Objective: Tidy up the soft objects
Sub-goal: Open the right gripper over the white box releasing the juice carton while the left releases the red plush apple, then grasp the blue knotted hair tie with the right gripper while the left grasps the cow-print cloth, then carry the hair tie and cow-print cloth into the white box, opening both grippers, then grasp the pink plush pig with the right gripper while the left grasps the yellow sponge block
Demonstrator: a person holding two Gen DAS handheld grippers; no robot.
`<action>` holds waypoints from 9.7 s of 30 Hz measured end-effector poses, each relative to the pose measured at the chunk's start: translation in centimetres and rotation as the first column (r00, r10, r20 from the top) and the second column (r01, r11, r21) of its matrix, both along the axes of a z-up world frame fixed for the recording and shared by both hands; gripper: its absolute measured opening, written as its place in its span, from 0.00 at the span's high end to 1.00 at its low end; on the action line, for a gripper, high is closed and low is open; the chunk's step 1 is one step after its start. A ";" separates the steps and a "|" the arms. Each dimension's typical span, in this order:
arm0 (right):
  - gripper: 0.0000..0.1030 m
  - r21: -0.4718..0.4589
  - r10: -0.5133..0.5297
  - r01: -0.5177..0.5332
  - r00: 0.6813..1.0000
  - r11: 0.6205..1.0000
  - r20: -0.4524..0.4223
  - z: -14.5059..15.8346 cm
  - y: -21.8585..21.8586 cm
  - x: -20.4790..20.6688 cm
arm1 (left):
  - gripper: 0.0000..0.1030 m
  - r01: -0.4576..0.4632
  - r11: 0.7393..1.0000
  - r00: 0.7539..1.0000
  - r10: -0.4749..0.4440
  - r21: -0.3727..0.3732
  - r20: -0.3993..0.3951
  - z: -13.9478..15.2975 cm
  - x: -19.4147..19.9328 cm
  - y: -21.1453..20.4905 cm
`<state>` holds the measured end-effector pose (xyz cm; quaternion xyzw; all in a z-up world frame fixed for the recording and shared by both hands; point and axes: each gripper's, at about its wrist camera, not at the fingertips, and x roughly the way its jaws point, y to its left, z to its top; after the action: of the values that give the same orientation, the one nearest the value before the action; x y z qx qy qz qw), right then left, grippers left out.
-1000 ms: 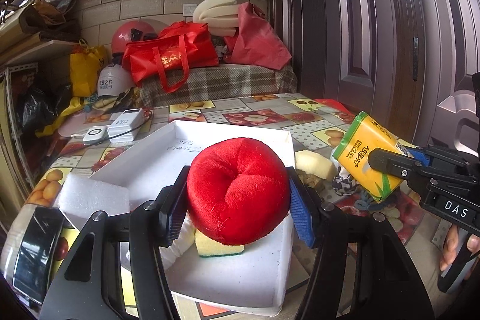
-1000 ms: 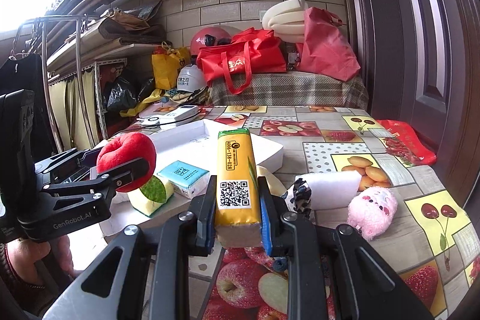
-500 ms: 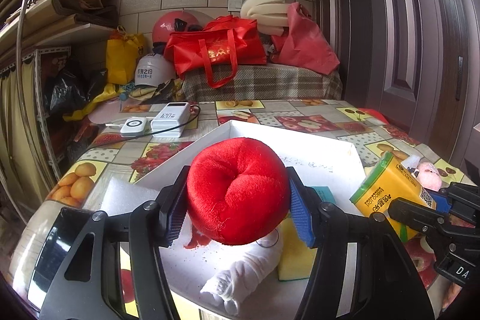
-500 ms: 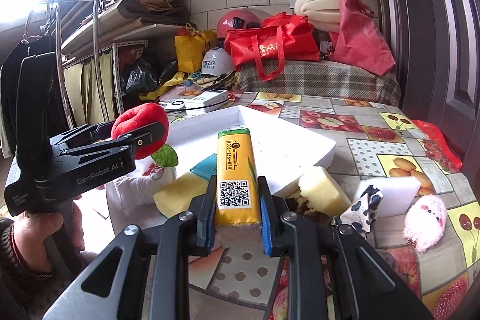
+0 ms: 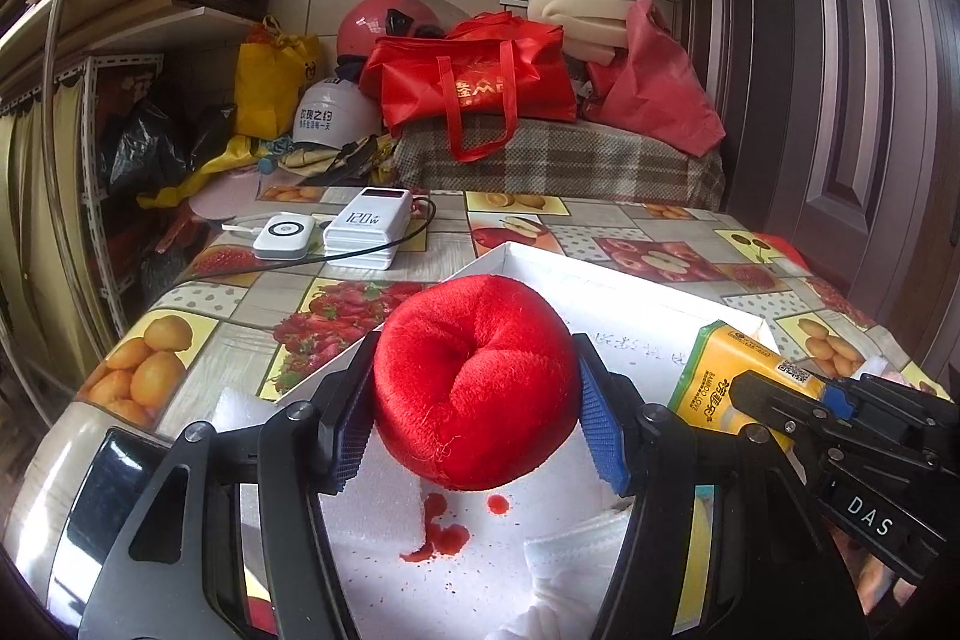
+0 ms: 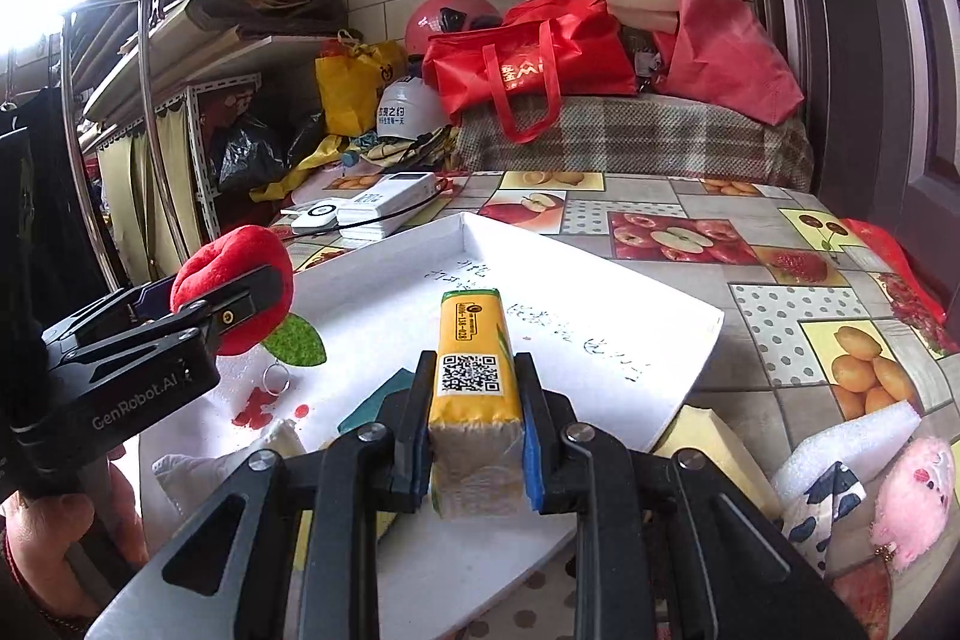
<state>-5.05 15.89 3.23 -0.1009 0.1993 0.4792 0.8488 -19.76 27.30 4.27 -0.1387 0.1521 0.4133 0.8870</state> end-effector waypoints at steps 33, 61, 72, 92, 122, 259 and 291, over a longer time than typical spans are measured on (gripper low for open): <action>0.00 0.045 -0.097 0.094 0.993 0.995 0.074 0.8 0.9 0.3 | 0.09 -0.151 0.983 0.989 0.149 0.105 0.021 0.5 -1.0 -1.2; 0.00 -0.056 0.035 -0.024 0.979 0.998 0.201 0.1 -3.9 -5.3 | 0.09 -0.031 0.992 1.000 0.031 0.120 0.003 0.6 -0.7 -7.8; 0.00 -0.109 -0.043 0.047 0.998 0.993 0.043 -0.1 -12.8 -0.3 | 0.09 0.181 0.974 0.980 -0.167 0.138 -0.104 0.6 3.9 -13.3; 0.67 -0.388 0.017 -0.047 0.997 0.920 -0.080 -3.3 -14.5 3.5 | 0.09 0.385 0.923 0.902 -0.369 0.029 -0.224 -0.4 10.4 -16.8; 0.67 -0.181 -0.115 0.078 0.972 0.980 -0.205 -1.5 -20.6 9.2 | 0.71 0.531 0.841 0.812 -0.539 -0.100 -0.223 -0.8 20.6 -18.9; 0.00 -0.118 -0.003 0.027 0.981 0.993 0.195 0.0 -7.8 -1.9 | 0.06 0.169 0.977 0.983 -0.157 0.128 -0.096 0.5 3.5 -11.9; 0.43 -0.234 -0.289 0.239 0.934 0.942 -0.211 -2.3 -18.6 14.9 | 0.06 0.362 0.927 0.889 -0.375 -0.100 -0.261 -1.3 16.3 -14.7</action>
<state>9.86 -2.71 0.95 -0.1004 0.3613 0.3458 0.8601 -3.48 12.64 2.96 -0.0700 0.3075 0.2491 0.9157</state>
